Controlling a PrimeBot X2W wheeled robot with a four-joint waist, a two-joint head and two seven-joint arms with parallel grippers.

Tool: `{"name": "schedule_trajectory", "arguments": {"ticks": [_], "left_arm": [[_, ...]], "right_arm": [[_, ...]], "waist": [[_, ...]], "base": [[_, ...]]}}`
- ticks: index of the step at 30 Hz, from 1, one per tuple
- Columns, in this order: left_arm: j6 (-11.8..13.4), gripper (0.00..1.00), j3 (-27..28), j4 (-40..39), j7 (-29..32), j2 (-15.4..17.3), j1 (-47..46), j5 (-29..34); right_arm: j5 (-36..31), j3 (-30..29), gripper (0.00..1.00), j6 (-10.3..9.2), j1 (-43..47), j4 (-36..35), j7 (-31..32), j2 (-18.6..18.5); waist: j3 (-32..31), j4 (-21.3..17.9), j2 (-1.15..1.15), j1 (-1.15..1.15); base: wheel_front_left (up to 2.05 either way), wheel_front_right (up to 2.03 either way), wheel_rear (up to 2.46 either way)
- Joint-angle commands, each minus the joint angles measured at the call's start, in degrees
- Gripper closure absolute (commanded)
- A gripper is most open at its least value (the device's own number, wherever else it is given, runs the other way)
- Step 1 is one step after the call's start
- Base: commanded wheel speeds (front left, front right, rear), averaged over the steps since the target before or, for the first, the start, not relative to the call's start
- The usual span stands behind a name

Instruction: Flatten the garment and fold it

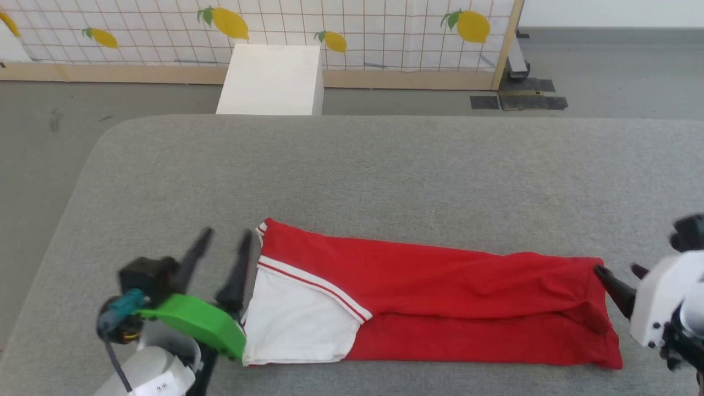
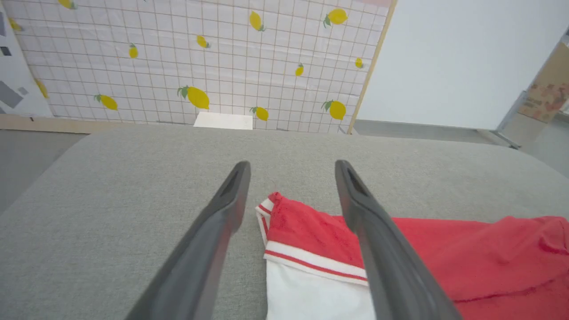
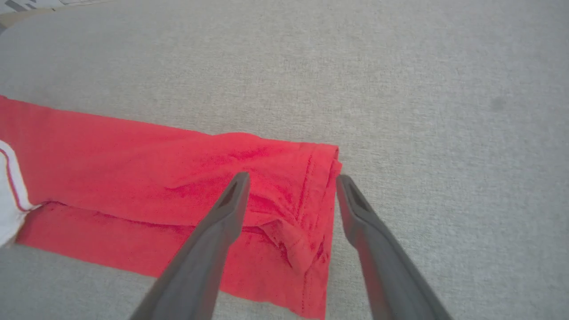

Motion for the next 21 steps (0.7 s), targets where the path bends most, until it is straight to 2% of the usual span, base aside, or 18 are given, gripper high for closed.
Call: {"name": "schedule_trajectory", "arguments": {"ticks": [1,5,9,13,16,21], "left_arm": [[1.1,0.00,1.8,-0.1,-0.9,-0.9,1.1,0.7],[3.0,0.00,9.4,-2.9,-1.4,-4.8,3.5,6.5],[2.6,0.00,16.0,-6.3,-1.4,-8.0,7.2,16.5],[1.5,0.00,20.9,-10.2,-1.4,-11.5,9.6,24.9],[-0.8,0.00,22.8,-11.5,-1.4,-13.4,10.9,29.9],[-3.7,0.00,25.3,-11.2,-1.4,-16.6,11.9,33.6]], "right_arm": [[-2.1,-2.0,0.00,-0.08,1.3,-0.1,0.2,1.7],[-5.7,-8.6,0.00,-0.08,2.6,0.2,0.6,8.6],[-9.6,-14.0,0.00,-0.08,2.5,1.6,1.3,13.8],[-14.5,-18.9,0.00,-0.08,1.1,3.9,1.6,16.4],[-15.9,-21.7,0.00,-0.08,-0.8,6.4,1.7,17.6],[-13.6,-22.6,0.00,-0.08,-2.9,11.1,1.8,18.0]], "waist": [[-0.2,0.4,0.00,0.00],[-0.2,0.9,0.00,0.00],[0.4,1.0,0.00,0.00],[1.4,1.4,0.00,0.00],[2.2,1.8,0.00,0.00],[3.5,2.4,0.00,0.00]], "base": [[0.00,0.00,0.00],[0.00,0.00,0.00],[0.00,0.00,0.00],[0.00,0.00,0.00],[0.00,0.00,0.00],[0.00,0.00,0.00]]}}
